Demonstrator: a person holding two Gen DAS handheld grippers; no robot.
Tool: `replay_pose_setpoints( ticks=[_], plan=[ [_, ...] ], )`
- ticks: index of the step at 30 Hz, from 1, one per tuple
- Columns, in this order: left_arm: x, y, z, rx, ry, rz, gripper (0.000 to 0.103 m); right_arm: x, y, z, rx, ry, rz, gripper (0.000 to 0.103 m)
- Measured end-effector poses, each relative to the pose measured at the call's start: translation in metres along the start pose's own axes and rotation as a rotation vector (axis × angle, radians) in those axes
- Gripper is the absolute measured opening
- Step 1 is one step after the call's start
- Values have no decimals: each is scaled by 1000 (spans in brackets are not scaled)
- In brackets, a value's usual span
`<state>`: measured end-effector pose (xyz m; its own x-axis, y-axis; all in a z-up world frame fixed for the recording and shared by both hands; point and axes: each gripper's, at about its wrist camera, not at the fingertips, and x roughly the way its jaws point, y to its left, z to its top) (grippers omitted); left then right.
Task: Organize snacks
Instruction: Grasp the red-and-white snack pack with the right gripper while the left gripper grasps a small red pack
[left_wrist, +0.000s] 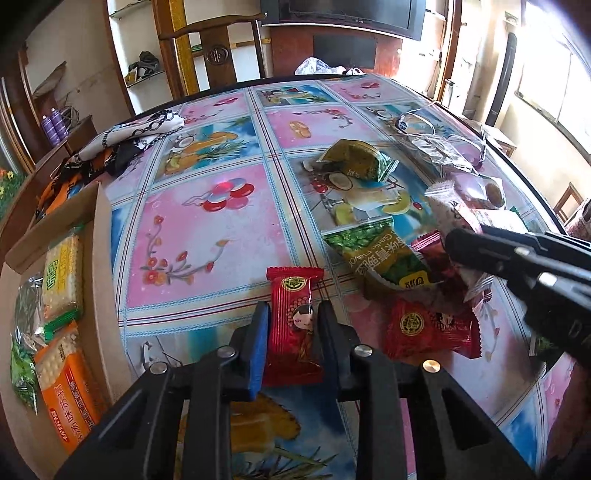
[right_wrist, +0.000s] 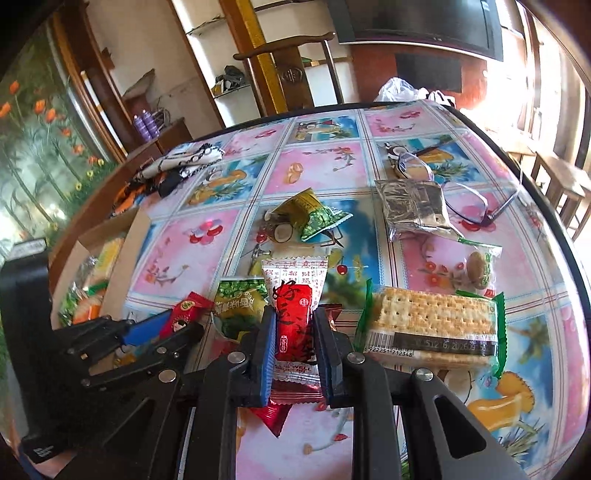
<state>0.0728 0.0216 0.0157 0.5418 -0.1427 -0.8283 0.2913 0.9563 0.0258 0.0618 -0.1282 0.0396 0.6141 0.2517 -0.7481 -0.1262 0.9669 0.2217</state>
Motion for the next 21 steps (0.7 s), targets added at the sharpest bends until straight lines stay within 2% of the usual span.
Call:
replay_pose_setpoints(
  ticks=[9, 11, 21],
  plan=[
    [-1, -1, -3, -6, -19, 5, 26, 4, 9, -3, -48, -6, -67, 24],
    [-2, -1, -3, -8, -22, -9, 19, 3, 8, -3, -43, -11, -72, 24],
    [-12, -8, -3, -1, -59, -40, 19, -6, 4, 0, -4, -56, -63, 24]
  ],
)
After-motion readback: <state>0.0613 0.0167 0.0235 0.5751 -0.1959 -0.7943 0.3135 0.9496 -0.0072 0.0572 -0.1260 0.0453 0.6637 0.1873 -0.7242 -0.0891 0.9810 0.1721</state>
